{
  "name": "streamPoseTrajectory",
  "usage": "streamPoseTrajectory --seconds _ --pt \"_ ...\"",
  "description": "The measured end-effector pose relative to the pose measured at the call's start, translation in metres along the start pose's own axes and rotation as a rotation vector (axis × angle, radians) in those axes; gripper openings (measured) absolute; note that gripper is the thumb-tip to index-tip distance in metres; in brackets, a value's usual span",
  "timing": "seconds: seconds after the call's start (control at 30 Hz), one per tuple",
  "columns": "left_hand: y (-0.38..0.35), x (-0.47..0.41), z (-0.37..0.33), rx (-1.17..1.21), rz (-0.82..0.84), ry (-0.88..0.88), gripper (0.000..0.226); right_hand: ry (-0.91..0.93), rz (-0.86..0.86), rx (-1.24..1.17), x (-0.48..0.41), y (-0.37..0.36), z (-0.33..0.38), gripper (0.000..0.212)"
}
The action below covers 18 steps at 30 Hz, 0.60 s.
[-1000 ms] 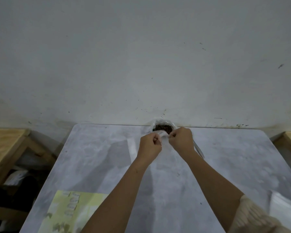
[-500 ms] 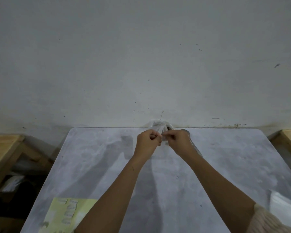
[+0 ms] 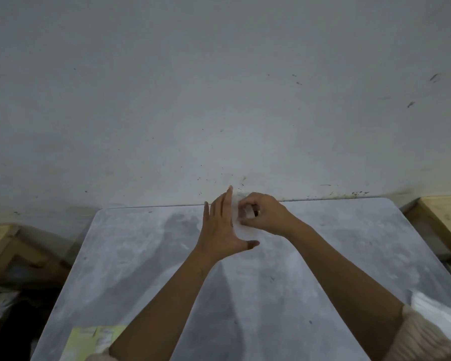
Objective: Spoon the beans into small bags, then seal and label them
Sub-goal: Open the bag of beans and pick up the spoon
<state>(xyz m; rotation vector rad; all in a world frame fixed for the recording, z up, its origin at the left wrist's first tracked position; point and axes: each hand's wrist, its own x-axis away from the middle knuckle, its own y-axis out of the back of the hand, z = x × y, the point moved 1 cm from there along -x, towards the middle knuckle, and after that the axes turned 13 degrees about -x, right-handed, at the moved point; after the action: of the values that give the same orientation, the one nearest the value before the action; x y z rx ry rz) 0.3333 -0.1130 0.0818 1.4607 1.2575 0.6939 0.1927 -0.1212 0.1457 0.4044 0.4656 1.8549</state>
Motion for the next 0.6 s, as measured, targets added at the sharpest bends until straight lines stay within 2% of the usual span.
streamPoseTrajectory --seconds 0.1,0.27,0.37,0.5,0.6 --pt "-0.004 0.002 0.007 0.076 -0.079 -0.019 0.121 -0.032 -0.009 0.034 0.000 -0.001 0.008 0.031" --pt "0.000 0.006 0.019 0.178 -0.101 -0.074 0.109 -0.186 0.038 0.142 -0.007 -0.016 0.009 0.023" --pt "-0.001 0.011 0.027 0.185 -0.115 -0.116 0.107 -0.262 -0.004 0.111 -0.011 -0.028 0.011 0.034" --pt "-0.002 0.013 0.035 0.230 -0.149 -0.176 0.093 -0.260 -0.080 0.103 -0.009 -0.040 0.014 0.043" --pt "-0.001 0.016 0.040 0.278 -0.170 -0.148 0.084 -0.290 -0.098 0.078 -0.006 -0.045 0.016 0.053"
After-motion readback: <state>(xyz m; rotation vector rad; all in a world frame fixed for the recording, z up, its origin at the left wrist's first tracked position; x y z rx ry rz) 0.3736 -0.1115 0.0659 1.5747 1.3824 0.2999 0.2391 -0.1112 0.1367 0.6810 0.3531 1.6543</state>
